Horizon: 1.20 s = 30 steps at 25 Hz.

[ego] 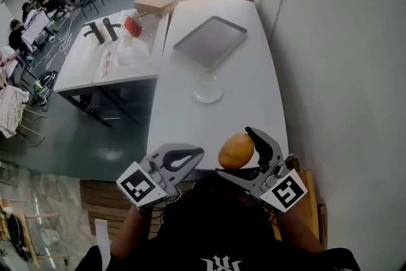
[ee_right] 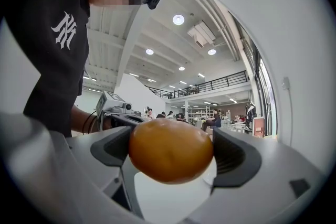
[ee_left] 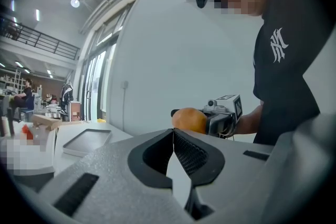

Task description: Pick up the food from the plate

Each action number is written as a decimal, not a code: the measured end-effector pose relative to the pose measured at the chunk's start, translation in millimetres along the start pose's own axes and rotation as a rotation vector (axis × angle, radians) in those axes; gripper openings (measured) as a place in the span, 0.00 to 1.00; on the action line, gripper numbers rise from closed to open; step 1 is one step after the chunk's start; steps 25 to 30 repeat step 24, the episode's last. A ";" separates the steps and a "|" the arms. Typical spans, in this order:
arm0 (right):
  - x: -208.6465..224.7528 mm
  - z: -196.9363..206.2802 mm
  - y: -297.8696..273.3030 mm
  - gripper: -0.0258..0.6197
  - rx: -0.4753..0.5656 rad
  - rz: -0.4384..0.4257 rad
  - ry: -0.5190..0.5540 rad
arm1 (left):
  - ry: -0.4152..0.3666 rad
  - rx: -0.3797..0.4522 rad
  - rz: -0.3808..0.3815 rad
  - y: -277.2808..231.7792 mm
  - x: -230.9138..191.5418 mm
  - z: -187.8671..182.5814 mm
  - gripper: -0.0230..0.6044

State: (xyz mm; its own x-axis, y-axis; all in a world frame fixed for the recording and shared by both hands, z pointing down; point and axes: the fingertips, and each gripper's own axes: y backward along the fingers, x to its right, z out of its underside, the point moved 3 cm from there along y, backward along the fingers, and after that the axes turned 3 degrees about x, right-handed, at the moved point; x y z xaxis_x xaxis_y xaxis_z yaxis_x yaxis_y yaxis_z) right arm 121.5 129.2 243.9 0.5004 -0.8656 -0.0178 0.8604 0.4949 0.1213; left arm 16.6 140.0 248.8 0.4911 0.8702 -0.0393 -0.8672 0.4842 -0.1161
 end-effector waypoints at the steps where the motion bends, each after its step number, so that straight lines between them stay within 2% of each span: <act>1: -0.1 1.5 0.6 0.73 -0.002 -0.002 -0.001 | -0.002 -0.001 -0.002 0.2 0.5 0.4 0.05; 13: -11.6 3.4 19.6 0.73 -0.003 0.020 -0.012 | -0.021 -0.031 0.024 -2.0 22.2 0.2 0.05; 30: -33.0 8.1 16.6 0.73 0.028 -0.004 -0.016 | -0.037 -0.060 0.041 13.0 29.5 7.2 0.05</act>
